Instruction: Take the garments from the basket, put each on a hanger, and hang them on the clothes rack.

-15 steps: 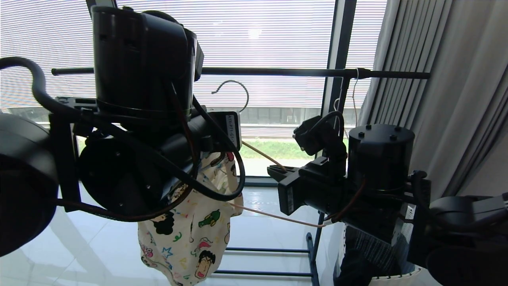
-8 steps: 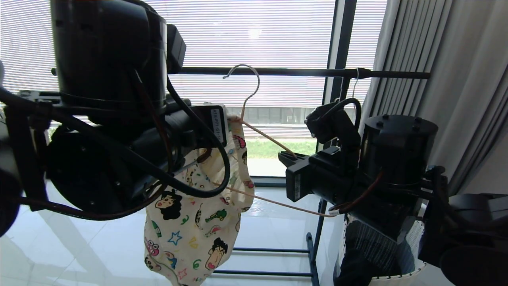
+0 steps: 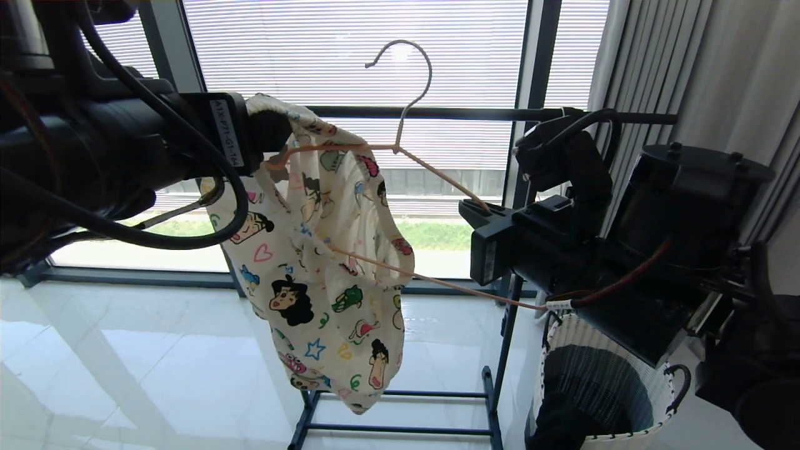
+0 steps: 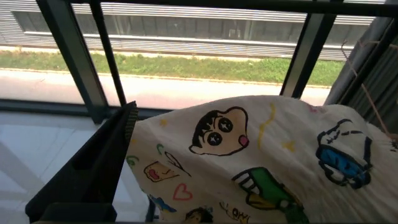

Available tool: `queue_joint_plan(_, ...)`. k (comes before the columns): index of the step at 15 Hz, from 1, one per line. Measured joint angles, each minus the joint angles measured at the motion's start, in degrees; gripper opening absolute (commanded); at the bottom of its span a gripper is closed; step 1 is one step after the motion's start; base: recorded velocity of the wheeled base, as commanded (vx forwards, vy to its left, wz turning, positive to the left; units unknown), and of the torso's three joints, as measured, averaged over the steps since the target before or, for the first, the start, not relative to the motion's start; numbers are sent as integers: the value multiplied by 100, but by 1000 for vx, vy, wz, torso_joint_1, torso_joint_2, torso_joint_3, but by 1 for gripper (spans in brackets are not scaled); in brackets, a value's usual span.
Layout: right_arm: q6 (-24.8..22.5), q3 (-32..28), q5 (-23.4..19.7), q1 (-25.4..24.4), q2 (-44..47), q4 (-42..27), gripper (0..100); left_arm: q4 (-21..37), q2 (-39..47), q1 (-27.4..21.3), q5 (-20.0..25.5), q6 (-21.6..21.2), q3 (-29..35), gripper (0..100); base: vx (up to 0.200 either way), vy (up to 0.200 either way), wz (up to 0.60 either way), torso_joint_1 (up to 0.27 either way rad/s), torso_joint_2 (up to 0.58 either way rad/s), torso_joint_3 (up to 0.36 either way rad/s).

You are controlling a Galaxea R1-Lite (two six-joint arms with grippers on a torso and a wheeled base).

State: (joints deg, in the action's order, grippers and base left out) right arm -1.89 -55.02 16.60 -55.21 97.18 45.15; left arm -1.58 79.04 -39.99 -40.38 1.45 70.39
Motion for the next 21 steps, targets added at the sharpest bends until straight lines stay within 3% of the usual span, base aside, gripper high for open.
queue_joint_plan(4, -40, -7, 1, 4, -30, 6, 0, 37, -254, 88, 33, -286, -11, 100, 0, 0, 0, 0, 0, 0)
queue_joint_plan(10, -137, -18, 1, -18, -24, 44, 0, 39, 65, -714, 255, -312, 284, 100, 0, 0, 0, 0, 0, 0)
queue_joint_plan(16, -210, -7, 6, -22, -9, 44, 0, 445, 695, -891, 327, -733, 574, 100, 0, 0, 0, 0, 0, 0)
queue_joint_plan(17, -210, -7, 0, -24, -9, 48, 0, 585, 697, -905, 323, -1062, 530, 100, 0, 0, 0, 0, 0, 0)
queue_joint_plan(19, -202, -7, 1, -24, -7, 59, 0, 772, 561, -786, 335, -2148, 293, 100, 0, 0, 0, 0, 0, 0)
queue_joint_plan(21, -196, 0, 6, -16, -9, 85, 0, 807, 354, -623, 384, -2462, 78, 100, 0, 0, 0, 0, 0, 0)
